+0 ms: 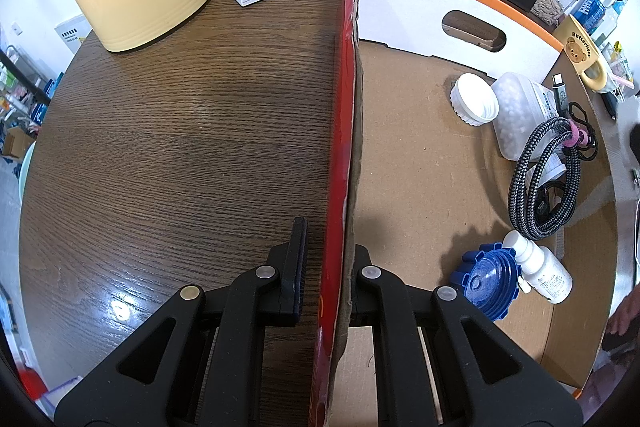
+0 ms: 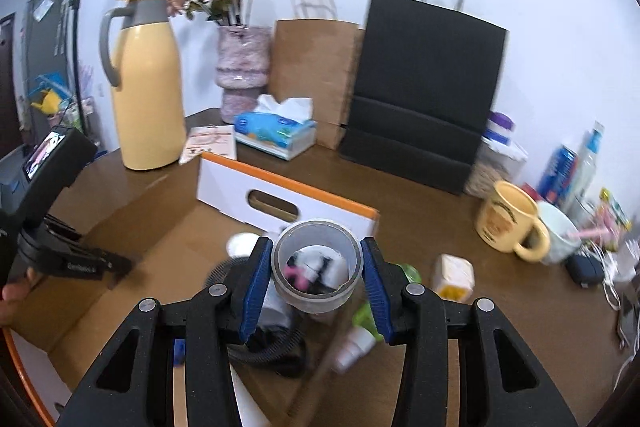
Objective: Organize rigid objects
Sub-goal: 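Lift the tape roll into the box and open the right tool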
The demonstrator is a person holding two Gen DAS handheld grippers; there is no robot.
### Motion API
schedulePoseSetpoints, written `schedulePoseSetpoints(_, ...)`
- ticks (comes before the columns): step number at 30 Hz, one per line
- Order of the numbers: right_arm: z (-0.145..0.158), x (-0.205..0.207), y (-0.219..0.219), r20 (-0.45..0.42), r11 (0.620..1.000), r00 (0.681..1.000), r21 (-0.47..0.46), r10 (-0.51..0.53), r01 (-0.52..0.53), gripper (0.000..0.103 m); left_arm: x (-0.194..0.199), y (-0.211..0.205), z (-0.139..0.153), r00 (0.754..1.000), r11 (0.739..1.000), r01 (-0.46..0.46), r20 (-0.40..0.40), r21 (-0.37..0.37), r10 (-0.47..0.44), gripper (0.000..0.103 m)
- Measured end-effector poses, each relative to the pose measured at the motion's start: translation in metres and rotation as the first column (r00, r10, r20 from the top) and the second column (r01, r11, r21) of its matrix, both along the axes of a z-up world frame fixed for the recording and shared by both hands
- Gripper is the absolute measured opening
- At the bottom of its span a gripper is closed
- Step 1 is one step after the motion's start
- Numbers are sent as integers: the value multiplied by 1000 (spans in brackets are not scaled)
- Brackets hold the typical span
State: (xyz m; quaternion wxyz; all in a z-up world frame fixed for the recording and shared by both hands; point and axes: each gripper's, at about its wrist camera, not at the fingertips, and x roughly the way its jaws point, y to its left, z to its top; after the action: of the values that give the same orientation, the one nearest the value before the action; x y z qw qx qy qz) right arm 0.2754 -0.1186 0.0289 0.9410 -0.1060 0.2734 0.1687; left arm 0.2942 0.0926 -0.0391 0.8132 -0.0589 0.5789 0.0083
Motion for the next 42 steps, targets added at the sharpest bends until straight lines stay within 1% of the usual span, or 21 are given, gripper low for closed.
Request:
schedulePoseSetpoints(4, -3, 9, 22, -8, 998, 999, -33, 45, -46, 49, 0, 1, 0, 1000, 1000, 0, 0, 0, 0, 7)
schedulePoseSetpoints(9, -8, 11, 39, -12, 993, 997, -83, 81, -81, 49, 0, 0, 0, 1000, 1000, 0, 0, 1, 0, 7)
schedulePoseSetpoints(14, -6, 11, 44, 0, 991, 996, -100, 86, -86, 49, 0, 0, 0, 1000, 1000, -1, 0, 0, 1, 7)
schedulePoseSetpoints(21, -10, 8, 51, 3, 984, 996, -151, 93, -91, 49, 0, 0, 0, 1000, 1000, 0, 0, 0, 0, 7)
schedulePoseSetpoints(32, -12, 7, 55, 0, 979, 996, -183, 90, -89, 51, 0, 0, 0, 1000, 1000, 0, 0, 0, 0, 7)
schedulePoseSetpoints(33, -12, 6, 54, -2, 979, 996, -181, 92, -90, 54, 0, 0, 0, 1000, 1000, 0, 0, 0, 0, 7)
schedulePoseSetpoints(35, -10, 6, 53, 2, 981, 996, -173, 90, -88, 82, 0, 0, 0, 1000, 1000, 0, 0, 0, 0, 7)
schedulePoseSetpoints(36, -8, 4, 51, 11, 982, 996, -166, 90, -87, 86, 0, 0, 0, 1000, 1000, 0, 0, 0, 0, 7)
schedulePoseSetpoints(42, -8, 4, 49, 8, 984, 996, -157, 86, -84, 87, 0, 0, 0, 1000, 1000, 0, 0, 0, 0, 7)
